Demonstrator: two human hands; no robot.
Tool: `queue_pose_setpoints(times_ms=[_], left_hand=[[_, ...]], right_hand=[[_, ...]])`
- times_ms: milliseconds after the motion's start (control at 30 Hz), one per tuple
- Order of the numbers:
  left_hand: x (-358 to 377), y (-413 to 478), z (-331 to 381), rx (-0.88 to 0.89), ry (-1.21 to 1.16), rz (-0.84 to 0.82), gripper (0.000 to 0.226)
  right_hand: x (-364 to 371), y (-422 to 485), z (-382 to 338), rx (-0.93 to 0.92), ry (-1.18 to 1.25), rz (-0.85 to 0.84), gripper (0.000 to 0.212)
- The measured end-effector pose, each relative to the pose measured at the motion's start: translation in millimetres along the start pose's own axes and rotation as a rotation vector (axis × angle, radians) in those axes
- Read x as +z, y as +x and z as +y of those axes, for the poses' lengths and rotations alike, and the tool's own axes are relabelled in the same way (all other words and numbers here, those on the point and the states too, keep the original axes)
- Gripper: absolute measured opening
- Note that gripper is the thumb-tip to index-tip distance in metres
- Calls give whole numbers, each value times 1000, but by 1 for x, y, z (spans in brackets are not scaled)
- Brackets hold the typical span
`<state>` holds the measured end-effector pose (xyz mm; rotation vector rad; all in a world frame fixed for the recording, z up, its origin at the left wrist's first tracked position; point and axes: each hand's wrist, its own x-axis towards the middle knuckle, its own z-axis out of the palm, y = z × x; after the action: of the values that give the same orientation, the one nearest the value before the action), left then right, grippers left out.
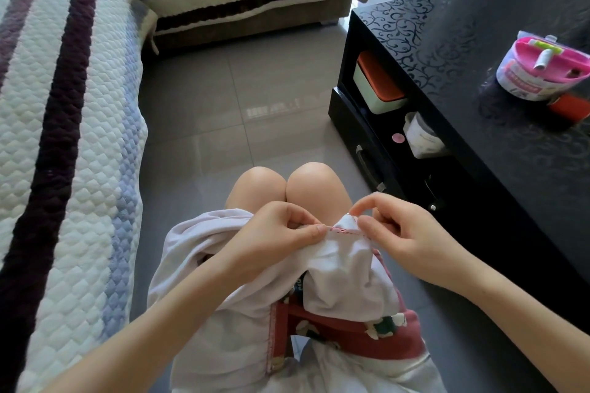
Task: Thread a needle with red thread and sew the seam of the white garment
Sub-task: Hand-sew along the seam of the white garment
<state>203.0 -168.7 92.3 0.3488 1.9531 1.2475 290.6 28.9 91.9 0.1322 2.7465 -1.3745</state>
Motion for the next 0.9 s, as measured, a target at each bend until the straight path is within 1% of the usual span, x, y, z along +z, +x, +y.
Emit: queue_pose_setpoints(times_ms=[67,167,367,667,800,900], left_hand=[[0,0,0,-8,-19,17,14],[1,0,1,2,-19,34,14],[0,1,0,6,-37,27,15],[-1,-1,1,22,-36,7,15],[-1,-2,1,62,-11,0,13],[-1,-3,1,111,54,1,11]], right_hand=[[3,-5,-6,-98,-50,68,10],[11,-12,-13,-195,-136,110,9],[16,-14,-17,-187,-190,155,11],[16,-13,-22,-193,-231,157,11],[19,-12,-23,-202,-271,158,10],[20,-10,-26,-215,-294,137,8]])
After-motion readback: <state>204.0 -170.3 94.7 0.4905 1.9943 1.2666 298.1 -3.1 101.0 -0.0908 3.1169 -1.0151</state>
